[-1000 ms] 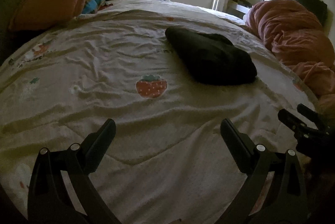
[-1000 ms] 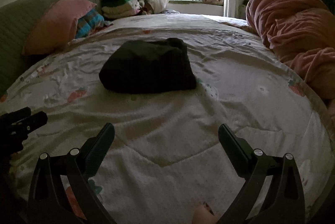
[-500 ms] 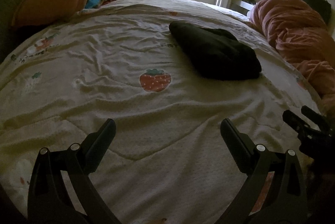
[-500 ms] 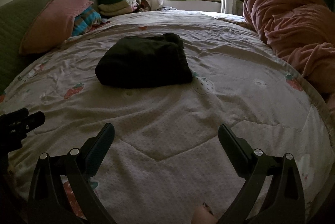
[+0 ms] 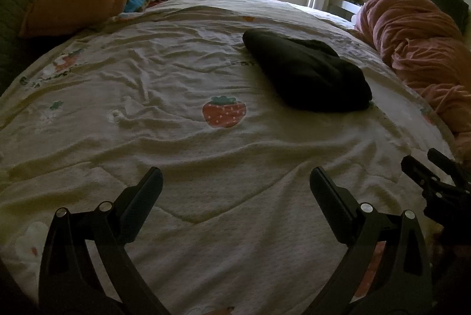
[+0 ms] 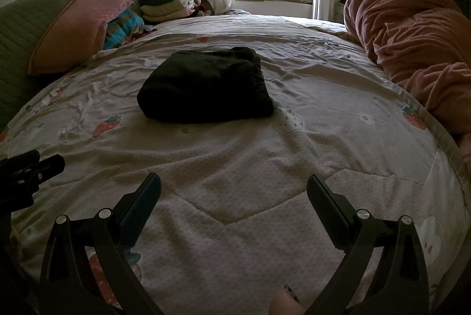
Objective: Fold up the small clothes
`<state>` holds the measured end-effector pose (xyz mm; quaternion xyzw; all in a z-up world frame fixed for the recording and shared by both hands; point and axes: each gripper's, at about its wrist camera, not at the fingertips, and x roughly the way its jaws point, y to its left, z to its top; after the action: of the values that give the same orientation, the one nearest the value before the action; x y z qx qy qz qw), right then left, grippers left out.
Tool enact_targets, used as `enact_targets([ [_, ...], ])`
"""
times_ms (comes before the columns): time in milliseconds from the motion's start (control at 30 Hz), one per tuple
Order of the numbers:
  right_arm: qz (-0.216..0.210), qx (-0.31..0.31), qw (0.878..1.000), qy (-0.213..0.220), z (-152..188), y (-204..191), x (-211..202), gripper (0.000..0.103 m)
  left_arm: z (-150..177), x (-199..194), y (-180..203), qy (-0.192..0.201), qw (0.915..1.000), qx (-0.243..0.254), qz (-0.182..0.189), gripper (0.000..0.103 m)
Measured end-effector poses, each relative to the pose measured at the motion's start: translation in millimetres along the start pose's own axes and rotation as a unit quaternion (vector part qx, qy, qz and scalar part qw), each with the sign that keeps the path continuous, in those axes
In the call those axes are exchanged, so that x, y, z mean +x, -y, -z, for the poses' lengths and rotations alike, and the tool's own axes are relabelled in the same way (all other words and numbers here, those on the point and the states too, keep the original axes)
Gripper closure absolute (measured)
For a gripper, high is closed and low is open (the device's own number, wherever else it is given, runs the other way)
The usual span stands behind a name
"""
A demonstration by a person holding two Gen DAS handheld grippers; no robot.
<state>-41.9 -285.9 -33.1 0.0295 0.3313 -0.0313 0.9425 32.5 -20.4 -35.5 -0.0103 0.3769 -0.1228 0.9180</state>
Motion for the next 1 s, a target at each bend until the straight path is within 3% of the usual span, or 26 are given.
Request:
enact_targets([
  [1000, 0.001, -0.005, 1.000, -0.001, 1.6, -3.2, -2.6, 0.005, 1.5, -2.5, -4.6, -0.003, 0.9999, 0.006, -0.008, 0.009],
])
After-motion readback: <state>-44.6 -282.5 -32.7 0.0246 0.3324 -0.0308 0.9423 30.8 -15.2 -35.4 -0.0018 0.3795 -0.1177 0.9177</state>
